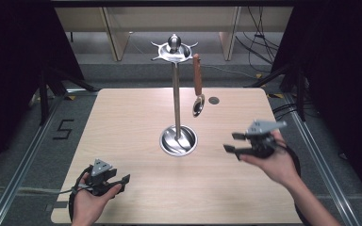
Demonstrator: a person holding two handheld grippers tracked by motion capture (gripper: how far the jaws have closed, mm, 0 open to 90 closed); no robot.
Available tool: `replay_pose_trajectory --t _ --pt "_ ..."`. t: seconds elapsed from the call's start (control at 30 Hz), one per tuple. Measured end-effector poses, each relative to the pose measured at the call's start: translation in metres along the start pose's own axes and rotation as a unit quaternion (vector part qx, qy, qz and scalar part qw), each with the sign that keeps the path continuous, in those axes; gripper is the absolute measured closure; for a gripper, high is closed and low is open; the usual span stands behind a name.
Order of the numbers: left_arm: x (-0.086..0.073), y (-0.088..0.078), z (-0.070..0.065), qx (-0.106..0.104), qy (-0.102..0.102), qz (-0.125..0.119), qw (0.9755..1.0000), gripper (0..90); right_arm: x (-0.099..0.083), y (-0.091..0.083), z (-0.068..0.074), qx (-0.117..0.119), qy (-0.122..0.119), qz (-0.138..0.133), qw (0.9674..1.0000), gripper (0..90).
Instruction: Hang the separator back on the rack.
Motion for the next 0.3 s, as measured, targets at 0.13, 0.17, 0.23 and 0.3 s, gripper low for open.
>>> replay_pose_trajectory --t 0.13,0.17,0.23,0.3 --pt "0.0 0.001 -0.001 0.003 0.003 0.007 1.0 41.6 -0.06 0.002 0.026 0.007 0.029 0.027 0.9992 45.7" --pt "0.0 0.002 -0.001 0.0 0.005 0.008 1.0 41.6 -0.07 0.001 0.029 0.005 0.031 0.03 0.999 45.9" --pt "0.0 0.002 -0.003 -0.003 0.008 0.004 1.0 41.6 -0.08 -0.003 0.037 0.003 0.052 0.045 0.9976 45.9" --pt "0.001 0.001 -0.004 -0.007 0.005 0.0 1.0 41.4 -0.083 -0.006 0.037 -0.001 0.045 0.032 0.9985 46.6"
Point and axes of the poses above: each handheld gripper's, and its own axes: y roughly forward along the jaws, x roughly out of its top, z roughly to its left, the point moved 2 cm from there along y, roughly forward along the jaws, and after that the axes turned 15 degrees about -y, right-handed, at the moved point
